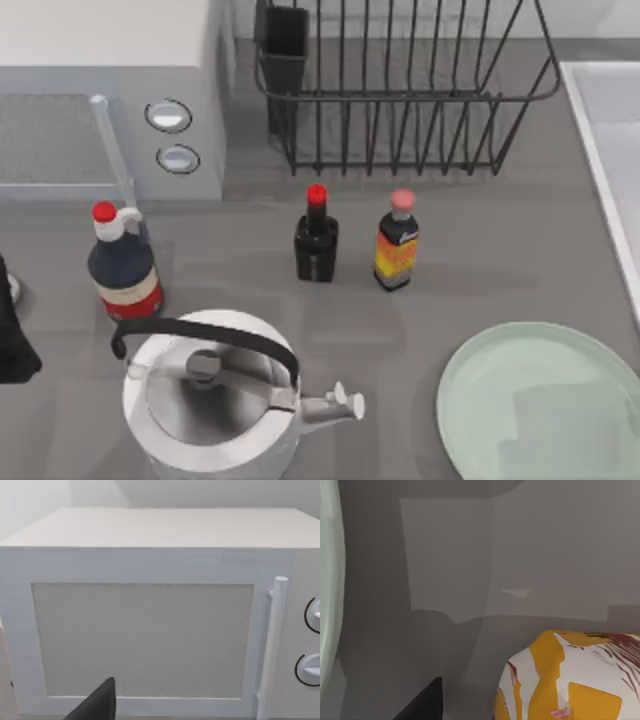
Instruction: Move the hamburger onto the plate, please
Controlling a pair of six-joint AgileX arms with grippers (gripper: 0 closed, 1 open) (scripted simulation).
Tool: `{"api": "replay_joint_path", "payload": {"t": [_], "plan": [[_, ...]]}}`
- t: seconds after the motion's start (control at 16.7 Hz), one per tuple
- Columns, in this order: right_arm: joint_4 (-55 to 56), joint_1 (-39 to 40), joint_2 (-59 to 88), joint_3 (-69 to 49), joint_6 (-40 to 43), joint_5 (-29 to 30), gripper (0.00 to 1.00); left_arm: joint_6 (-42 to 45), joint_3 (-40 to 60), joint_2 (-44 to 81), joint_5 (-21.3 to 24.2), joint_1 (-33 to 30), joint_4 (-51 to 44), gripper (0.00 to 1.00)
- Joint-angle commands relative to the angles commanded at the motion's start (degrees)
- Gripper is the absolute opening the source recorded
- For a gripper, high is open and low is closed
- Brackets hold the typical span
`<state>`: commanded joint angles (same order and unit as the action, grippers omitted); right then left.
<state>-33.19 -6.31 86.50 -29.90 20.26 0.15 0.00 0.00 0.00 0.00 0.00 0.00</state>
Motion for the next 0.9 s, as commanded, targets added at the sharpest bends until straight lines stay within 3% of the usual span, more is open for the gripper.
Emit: {"api": "replay_joint_path", "payload": {"t": [0.24,0.72,0.9], "plan": [[0.0,0.0,0.0,0.0,0.0,0.0,0.02,0.0,0.0,0.0,0.0,0.0,0.0,1.0],[0.0,0.0,0.0,0.0,0.0,0.0,0.0,0.0,0.0,0.0,0.0,0.0,0.0,1.0],[-6.27,-0.28,-4.5,-3.51,0.27,-0.85,0.0,0.0,0.0,0.0,0.0,0.0,0.0,1.0]]}}
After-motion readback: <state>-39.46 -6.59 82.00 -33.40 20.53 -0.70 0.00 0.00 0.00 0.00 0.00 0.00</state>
